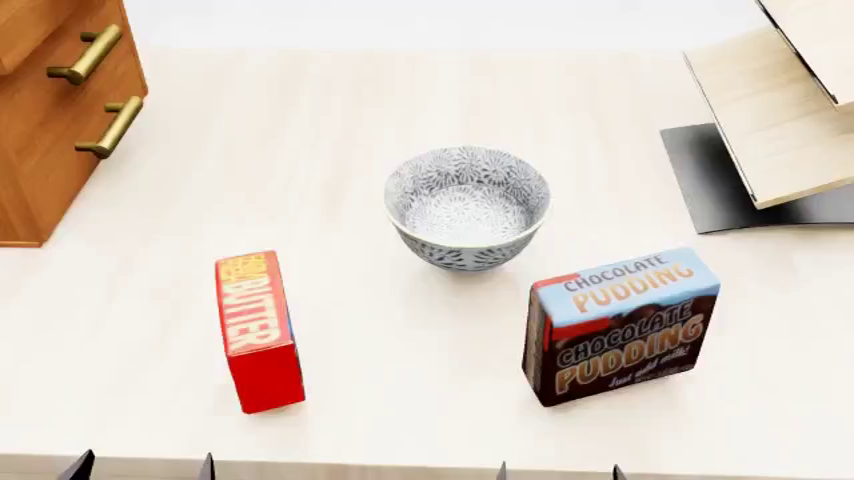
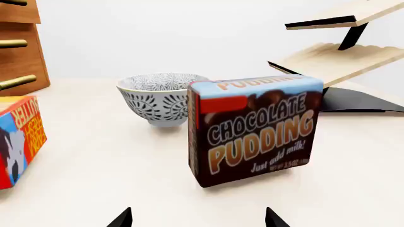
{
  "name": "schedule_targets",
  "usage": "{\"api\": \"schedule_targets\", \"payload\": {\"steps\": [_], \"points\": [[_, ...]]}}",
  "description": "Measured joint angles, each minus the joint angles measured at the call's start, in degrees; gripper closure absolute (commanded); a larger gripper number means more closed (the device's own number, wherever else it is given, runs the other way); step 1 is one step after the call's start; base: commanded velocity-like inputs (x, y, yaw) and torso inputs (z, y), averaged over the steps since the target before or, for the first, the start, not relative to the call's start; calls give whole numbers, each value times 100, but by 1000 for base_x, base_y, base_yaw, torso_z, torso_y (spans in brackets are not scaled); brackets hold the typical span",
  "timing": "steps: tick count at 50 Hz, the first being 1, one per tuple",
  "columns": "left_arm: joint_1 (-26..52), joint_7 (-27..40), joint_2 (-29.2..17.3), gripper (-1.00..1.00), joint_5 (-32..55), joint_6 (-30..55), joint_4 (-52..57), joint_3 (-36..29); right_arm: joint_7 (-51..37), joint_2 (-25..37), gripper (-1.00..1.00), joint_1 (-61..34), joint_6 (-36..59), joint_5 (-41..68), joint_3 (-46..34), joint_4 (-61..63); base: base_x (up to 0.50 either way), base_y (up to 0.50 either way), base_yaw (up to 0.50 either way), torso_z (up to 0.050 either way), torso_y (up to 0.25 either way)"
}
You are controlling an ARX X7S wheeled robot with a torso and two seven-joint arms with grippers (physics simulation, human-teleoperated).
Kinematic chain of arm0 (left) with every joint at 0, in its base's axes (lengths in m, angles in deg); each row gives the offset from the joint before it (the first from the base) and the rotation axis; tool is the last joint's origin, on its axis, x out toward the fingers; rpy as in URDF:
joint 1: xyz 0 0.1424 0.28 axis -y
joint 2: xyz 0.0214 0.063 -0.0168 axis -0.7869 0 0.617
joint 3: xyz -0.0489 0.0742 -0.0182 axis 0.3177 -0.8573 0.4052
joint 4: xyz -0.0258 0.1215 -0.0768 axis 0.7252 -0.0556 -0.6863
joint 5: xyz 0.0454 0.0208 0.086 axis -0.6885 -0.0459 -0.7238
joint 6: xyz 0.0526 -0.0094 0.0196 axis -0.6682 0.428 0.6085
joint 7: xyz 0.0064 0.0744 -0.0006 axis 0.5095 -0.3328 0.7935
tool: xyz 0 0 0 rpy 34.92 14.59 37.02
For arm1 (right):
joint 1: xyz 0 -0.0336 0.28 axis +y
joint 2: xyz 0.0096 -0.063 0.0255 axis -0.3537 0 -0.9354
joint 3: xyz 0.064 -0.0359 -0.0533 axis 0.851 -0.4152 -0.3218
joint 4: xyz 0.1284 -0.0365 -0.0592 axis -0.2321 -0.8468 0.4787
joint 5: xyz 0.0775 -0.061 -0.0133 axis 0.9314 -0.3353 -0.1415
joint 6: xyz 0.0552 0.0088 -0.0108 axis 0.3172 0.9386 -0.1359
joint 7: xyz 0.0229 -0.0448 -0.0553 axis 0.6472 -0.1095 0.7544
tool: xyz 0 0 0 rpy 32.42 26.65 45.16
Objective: Close the top drawer of the cabinet and put the bowl on top of it.
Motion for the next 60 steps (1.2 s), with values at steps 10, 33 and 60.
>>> {"api": "schedule_targets", "payload": {"steps": [10, 33, 60], "points": [[72, 195, -99, -100, 126, 356, 451, -143, -103, 117, -100, -12, 296, 129, -169, 260, 0, 0, 0, 0, 0], [692, 850, -371, -100, 173, 2475, 3139, -449, -427, 612, -100, -858, 2971, 416, -335, 3579, 0, 0, 0, 0, 0], [957, 1207, -552, -100, 346, 3249, 4101, -576, -604, 816, -100, -1041, 3530, 640, -237, 4606, 0, 297, 0, 0, 0]]}}
